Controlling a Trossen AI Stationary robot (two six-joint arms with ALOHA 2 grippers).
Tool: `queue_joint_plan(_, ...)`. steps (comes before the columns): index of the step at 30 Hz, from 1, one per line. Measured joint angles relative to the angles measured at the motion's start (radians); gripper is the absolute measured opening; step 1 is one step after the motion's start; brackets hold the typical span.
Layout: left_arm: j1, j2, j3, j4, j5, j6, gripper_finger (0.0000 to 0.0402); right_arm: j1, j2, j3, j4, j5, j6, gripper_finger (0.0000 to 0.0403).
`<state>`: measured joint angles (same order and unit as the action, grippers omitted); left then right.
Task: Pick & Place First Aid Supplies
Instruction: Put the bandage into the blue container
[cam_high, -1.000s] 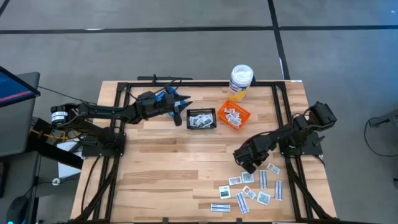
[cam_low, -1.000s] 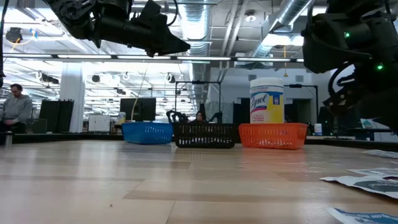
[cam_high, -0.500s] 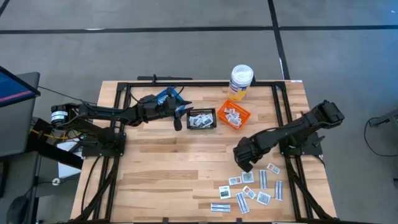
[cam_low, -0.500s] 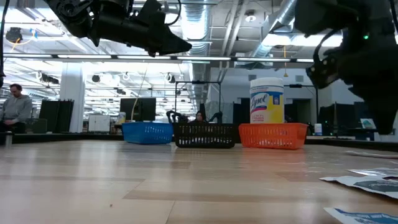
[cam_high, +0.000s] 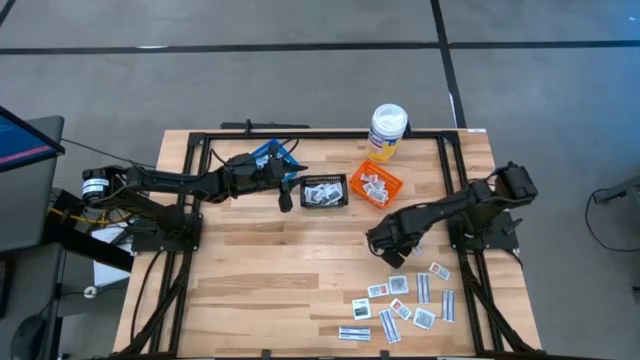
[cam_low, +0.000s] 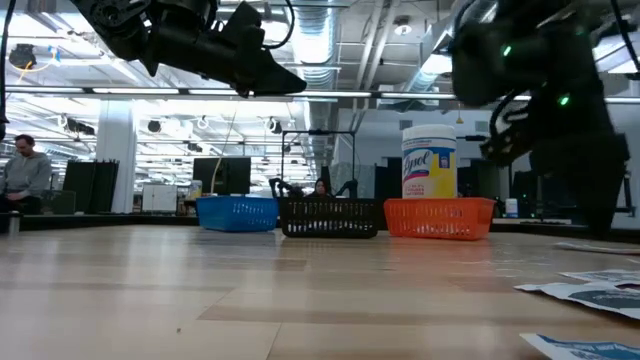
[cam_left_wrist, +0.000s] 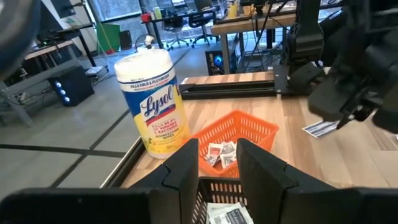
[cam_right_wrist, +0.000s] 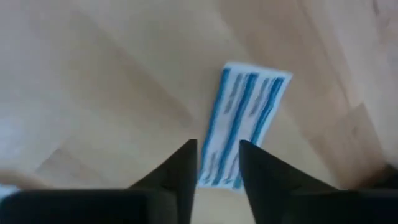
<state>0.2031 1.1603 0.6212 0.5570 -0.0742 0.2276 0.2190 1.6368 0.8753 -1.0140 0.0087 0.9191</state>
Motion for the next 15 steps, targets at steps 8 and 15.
queue_joint_plan(8,-0.009,0.0,0.0,-0.001,0.0,-0.008,0.0111,-0.129,0.033,-0.008,0.014,-0.016,-0.168,0.0189)
queue_joint_plan(15,-0.029,0.0,0.0,-0.002,0.0,-0.008,0.0111,-0.187,0.027,-0.084,0.103,-0.107,-0.217,0.0198)
